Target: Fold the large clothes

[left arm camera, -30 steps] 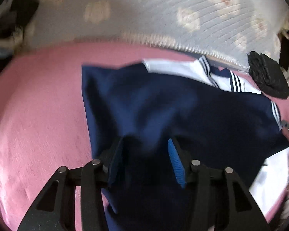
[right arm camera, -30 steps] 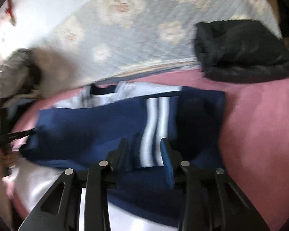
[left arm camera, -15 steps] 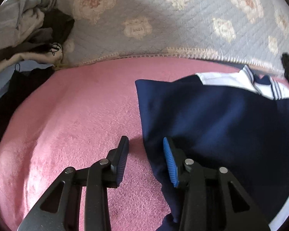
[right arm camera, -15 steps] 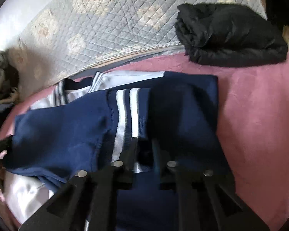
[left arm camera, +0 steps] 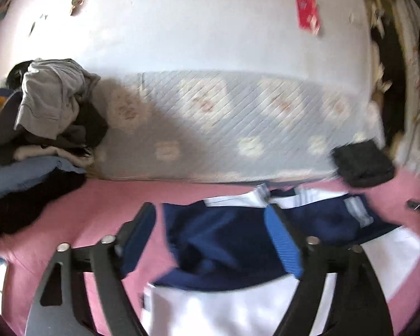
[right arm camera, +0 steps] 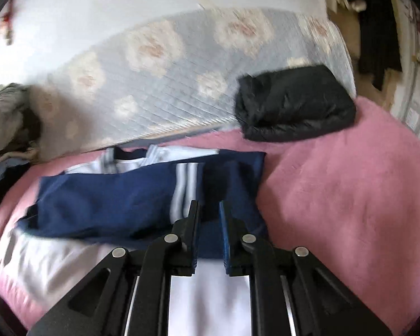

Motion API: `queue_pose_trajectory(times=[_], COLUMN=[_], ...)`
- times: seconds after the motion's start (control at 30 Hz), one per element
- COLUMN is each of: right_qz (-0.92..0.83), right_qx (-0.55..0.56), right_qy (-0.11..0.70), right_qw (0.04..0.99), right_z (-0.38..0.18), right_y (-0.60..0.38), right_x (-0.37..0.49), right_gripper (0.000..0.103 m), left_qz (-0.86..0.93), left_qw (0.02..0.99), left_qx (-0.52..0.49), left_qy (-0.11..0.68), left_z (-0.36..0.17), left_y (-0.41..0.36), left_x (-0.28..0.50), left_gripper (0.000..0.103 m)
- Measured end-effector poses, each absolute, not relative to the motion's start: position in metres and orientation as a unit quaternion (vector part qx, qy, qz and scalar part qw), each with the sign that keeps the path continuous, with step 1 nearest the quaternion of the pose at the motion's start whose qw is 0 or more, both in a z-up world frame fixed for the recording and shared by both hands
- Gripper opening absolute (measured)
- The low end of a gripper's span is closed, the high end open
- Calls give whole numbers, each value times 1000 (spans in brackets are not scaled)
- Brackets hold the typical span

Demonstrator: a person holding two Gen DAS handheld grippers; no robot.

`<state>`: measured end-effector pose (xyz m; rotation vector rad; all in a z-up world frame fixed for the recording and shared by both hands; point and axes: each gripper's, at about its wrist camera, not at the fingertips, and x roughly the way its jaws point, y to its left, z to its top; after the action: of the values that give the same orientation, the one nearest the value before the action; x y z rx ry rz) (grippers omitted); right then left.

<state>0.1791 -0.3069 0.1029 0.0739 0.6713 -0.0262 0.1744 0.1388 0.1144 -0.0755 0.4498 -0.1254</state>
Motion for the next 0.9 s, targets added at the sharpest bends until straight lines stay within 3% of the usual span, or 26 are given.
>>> queue_pose_trajectory(times=[0.03, 0.23, 0.3, 0.37, 0.5, 0.57, 0.67, 0.9], right_qz=[0, 46, 52, 41, 0, 8, 17, 52], right_qx=[20, -14, -5, -6, -16, -10, 7, 62], right_qy=[310, 202, 185, 161, 119, 122, 139, 164], right_qw=[950, 978, 981, 986, 993, 993, 990, 983], right_z=[111, 150, 157, 162, 158, 150, 137, 93], right_y=[-296, -243, -238, -235, -236, -240, -245, -233], right_x=[162, 79, 62, 47, 28, 24, 21, 11], right_gripper=[14, 15, 26, 55, 66, 78, 88, 88], left_qz=[-68, -66, -67, -82, -93, -76, -74, -75], left_qw=[973, 986, 989, 990, 992, 994, 993, 991], left_qx=[-44, -12, 0, -3, -15, -4, 13, -26], left_qy=[218, 151, 129, 116, 88, 81, 94, 110], left_z=[121, 159, 166, 169, 161, 149, 131, 84], left_y=[133, 93, 81, 72, 63, 55, 43, 43], left_x=[165, 111, 95, 80, 54, 45, 38, 37], left_gripper=[92, 103, 103, 103, 103, 103, 103, 103])
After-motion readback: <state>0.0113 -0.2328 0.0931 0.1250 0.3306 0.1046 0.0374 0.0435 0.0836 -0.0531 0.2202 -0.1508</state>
